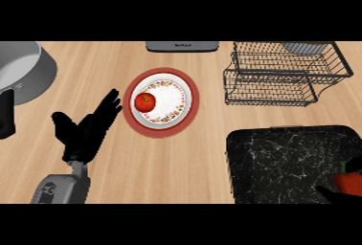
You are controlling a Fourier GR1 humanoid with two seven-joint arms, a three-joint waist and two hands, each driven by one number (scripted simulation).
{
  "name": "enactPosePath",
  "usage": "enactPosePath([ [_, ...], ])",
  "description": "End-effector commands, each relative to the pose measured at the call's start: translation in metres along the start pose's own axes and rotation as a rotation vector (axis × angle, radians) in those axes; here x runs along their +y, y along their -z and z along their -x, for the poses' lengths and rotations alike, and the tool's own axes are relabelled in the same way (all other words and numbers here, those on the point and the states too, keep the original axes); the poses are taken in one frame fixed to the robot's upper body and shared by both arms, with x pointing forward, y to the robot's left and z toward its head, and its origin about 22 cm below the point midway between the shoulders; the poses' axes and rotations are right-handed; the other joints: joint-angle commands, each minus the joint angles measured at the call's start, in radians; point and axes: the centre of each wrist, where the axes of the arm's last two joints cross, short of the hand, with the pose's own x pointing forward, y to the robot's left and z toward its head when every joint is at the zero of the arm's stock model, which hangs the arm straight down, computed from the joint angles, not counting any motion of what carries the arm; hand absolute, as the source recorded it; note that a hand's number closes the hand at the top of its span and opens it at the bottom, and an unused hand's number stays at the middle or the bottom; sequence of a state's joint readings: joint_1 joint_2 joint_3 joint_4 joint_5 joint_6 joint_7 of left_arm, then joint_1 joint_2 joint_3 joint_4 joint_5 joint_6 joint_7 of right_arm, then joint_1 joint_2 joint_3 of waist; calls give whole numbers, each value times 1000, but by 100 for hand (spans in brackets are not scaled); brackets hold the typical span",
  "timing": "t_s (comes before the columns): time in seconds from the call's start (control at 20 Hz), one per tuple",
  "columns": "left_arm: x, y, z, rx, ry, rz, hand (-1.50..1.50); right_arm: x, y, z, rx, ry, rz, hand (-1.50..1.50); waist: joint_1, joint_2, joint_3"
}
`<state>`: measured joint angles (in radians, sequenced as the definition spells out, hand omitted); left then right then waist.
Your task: Pick the bell pepper from the tray and place it in the tiered basket
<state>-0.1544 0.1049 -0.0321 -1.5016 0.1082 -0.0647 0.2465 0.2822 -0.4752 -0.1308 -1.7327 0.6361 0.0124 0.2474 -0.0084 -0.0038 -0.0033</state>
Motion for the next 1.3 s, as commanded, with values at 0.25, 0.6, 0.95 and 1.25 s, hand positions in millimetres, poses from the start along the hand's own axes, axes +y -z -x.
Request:
enactPosePath([
  [0.25, 4, -6, 2, 15, -1, -6, 0, -106, -57, -36, -148, 181, 161, 150, -23, -4, 1],
  [0.6, 2, -2, 9, -10, 0, -9, 0, -178, -81, -70, -224, 224, 335, 150, -4, 2, 2],
  [0.95, -6, -1, -3, -7, 7, 26, 0, -234, -60, -110, -230, 185, 391, 150, 18, 5, 2],
  [1.25, -37, -1, 12, 2, 23, 47, 0, -238, -37, -157, -204, 146, 344, 150, 39, 10, 1],
])
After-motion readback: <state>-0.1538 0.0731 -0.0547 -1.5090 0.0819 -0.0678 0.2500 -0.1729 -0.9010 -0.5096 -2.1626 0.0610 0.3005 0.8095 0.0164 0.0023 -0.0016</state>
